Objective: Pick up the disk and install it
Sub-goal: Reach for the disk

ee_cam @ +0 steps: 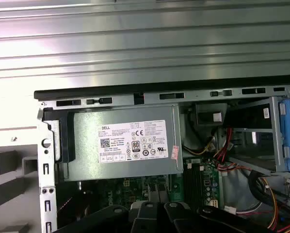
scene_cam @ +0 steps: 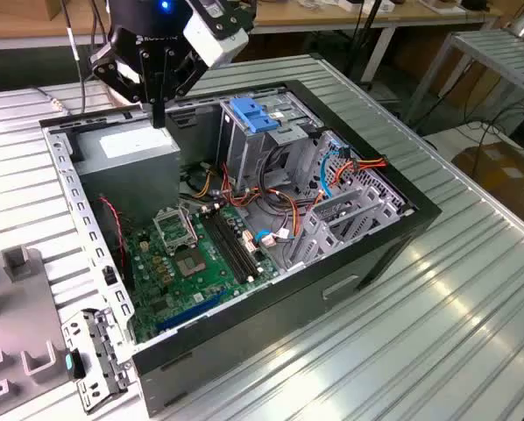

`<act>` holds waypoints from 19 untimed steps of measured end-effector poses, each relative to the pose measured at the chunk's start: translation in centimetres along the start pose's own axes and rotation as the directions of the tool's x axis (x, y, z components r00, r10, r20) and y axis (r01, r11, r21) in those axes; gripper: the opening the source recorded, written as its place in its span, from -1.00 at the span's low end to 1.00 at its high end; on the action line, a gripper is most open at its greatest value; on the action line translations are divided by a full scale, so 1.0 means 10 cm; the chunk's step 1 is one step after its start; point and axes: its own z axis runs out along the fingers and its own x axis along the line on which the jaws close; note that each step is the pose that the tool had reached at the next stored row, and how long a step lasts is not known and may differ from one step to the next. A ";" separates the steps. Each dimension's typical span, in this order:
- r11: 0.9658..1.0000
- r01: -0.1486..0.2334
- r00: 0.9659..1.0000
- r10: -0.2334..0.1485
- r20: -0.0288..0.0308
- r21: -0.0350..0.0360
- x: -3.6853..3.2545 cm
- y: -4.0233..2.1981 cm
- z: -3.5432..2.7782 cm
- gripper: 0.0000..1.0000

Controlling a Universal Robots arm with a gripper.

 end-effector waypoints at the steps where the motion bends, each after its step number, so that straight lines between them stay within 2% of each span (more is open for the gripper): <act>1: 1.000 0.000 1.000 0.000 0.000 0.000 0.000 0.000 0.000 -0.79; 19: 1.000 0.000 1.000 0.000 0.000 0.000 0.222 -0.017 -0.007 -0.79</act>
